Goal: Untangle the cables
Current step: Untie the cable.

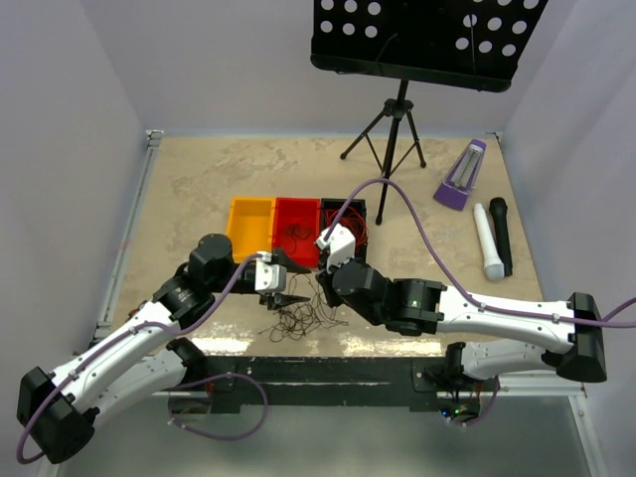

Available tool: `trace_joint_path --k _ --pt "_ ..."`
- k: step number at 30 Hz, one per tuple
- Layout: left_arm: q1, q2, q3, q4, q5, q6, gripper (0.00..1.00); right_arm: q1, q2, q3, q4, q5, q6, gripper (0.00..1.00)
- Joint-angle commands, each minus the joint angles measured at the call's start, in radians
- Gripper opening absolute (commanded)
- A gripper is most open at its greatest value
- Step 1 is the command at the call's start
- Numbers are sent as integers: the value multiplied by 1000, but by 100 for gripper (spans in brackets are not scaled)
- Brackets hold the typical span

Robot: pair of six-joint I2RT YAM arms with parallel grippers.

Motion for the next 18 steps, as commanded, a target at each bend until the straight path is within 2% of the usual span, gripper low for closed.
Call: trace_joint_path --k 1,5,10,13,18 --pt "-1 -13 -35 184 -180 -24 61 7 -28 17 33 -5 -20 0" --pt "-1 -31 -44 294 -222 -84 62 9 -23 11 35 -14 -17 0" --pt "-1 -50 -22 304 -35 -177 63 10 1 12 38 -19 -22 0" --pt "-3 -52 -32 276 3 -161 63 10 0 18 50 -21 -28 0" --pt "-1 -18 -44 209 -16 -47 61 12 -19 44 55 -36 -42 0"
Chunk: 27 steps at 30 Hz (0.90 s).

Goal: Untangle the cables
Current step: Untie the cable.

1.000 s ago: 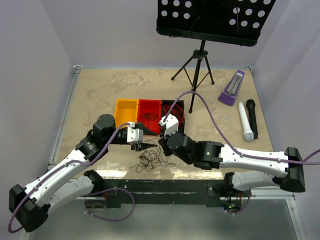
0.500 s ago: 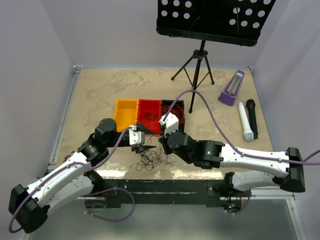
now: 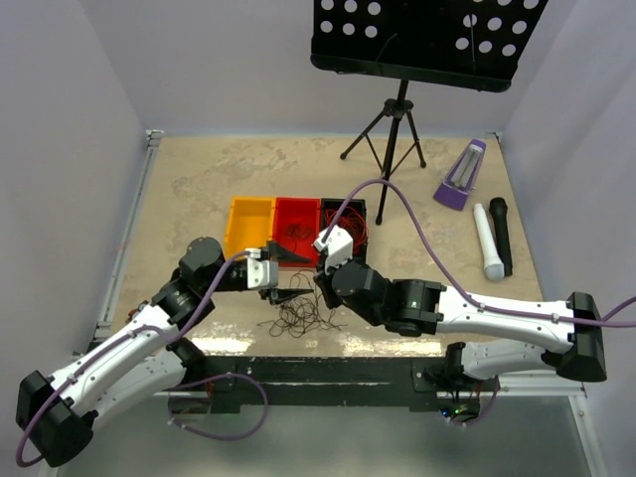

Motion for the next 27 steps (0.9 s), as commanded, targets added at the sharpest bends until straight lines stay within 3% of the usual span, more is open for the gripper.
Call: trace_joint_path --k 1,6,10,14,21,27 --pt "-1 19 -12 -8 14 69 61 5 -24 51 38 -23 -28 0" --pt "-1 16 -31 37 -93 84 56 10 -33 58 24 -29 -23 0" --pt "-1 9 -46 17 -93 115 50 14 -35 64 20 -30 -17 0" --pt "-1 21 -58 49 -107 114 34 22 -36 81 24 -35 -22 0" --pt "-1 56 -101 170 -118 74 32 40 -58 135 23 -23 -17 0" --pt "-1 73 -123 255 -214 26 15 76 -56 202 12 -23 -20 0"
